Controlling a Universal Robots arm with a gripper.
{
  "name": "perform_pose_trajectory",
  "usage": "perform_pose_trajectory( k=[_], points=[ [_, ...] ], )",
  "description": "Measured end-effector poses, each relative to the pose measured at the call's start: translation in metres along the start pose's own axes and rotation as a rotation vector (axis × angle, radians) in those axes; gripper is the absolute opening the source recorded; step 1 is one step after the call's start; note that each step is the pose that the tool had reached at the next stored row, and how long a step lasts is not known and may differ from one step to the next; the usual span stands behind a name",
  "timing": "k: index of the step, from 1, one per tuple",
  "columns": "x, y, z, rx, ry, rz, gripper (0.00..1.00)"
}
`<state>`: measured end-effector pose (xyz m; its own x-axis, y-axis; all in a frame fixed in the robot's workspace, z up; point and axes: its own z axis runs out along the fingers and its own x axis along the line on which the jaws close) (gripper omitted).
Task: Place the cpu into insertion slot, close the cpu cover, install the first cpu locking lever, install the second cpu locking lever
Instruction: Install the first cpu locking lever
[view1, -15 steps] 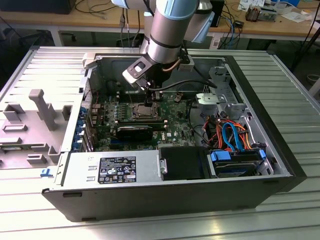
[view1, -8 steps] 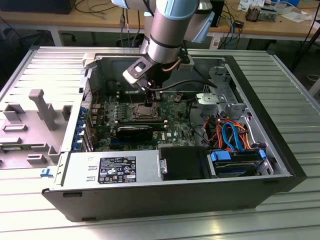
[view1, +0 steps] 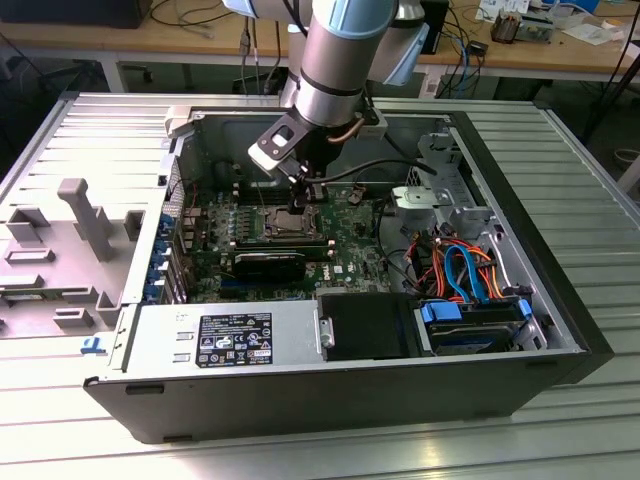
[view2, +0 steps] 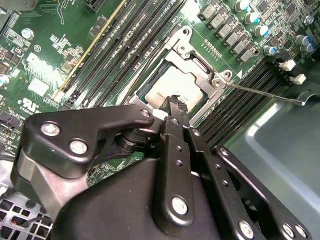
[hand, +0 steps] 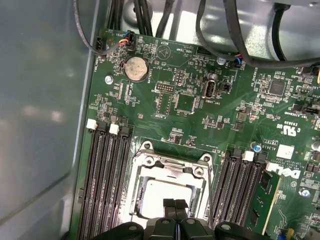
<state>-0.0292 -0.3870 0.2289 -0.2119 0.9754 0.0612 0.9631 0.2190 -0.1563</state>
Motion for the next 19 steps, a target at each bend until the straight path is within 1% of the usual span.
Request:
perform_pose_trajectory(
  k=[19],
  points=[
    [0.0, 0.0, 0.0, 0.0034, -0.0089, -0.056, 0.11]
  ],
)
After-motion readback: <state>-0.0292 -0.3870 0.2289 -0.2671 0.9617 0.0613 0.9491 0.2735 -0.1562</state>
